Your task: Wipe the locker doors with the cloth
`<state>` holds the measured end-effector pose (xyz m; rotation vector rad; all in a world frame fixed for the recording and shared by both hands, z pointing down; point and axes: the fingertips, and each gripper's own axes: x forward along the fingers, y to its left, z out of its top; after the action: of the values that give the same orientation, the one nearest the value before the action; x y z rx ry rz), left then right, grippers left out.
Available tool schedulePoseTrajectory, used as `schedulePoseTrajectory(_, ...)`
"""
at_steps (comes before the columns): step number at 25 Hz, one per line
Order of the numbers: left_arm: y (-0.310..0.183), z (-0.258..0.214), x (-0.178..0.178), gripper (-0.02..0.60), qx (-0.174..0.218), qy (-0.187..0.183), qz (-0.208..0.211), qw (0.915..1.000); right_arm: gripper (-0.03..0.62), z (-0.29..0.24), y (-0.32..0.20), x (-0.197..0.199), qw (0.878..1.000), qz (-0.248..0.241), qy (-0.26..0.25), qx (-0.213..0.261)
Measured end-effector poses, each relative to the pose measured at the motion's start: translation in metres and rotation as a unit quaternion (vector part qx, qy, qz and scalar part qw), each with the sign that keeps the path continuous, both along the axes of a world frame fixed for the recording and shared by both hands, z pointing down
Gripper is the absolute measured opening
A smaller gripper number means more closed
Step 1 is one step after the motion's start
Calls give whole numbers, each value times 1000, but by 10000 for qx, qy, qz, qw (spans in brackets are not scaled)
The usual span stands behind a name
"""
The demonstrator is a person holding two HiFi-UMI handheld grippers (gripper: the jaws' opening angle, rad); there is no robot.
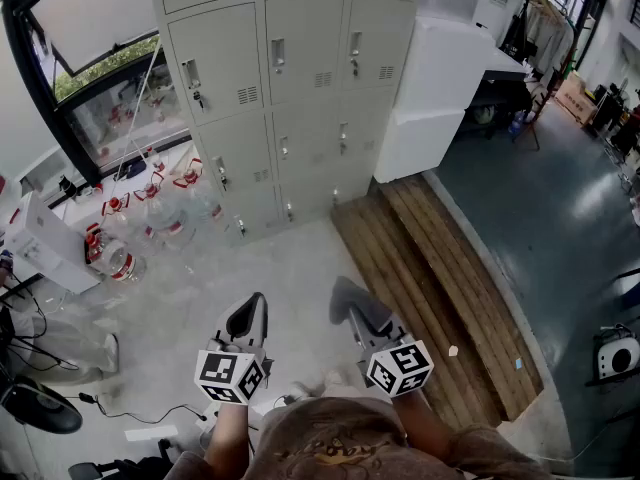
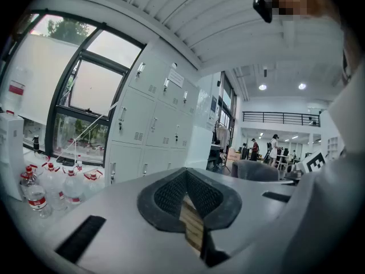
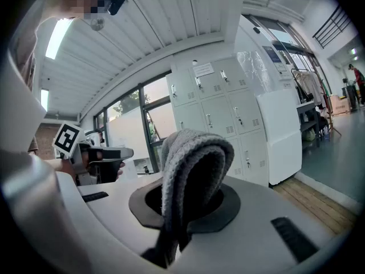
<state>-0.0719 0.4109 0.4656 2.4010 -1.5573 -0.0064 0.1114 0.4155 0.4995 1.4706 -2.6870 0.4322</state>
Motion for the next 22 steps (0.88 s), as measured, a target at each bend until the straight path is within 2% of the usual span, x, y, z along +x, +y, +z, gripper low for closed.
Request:
schedulePoseTrajectory(10, -5, 1, -6, -1, 40, -79, 178, 9998, 34, -5, -7, -15, 9999, 41, -87, 117)
schedulePoseTrajectory(17, -4, 7, -9, -1, 137, -122, 415, 9990, 34, 1, 0, -19, 9997, 176, 67, 161)
schedulePoseTrajectory(22, -8, 17, -9, 0, 64, -131, 533, 9985, 34, 4, -3, -20, 9994, 248, 51, 214)
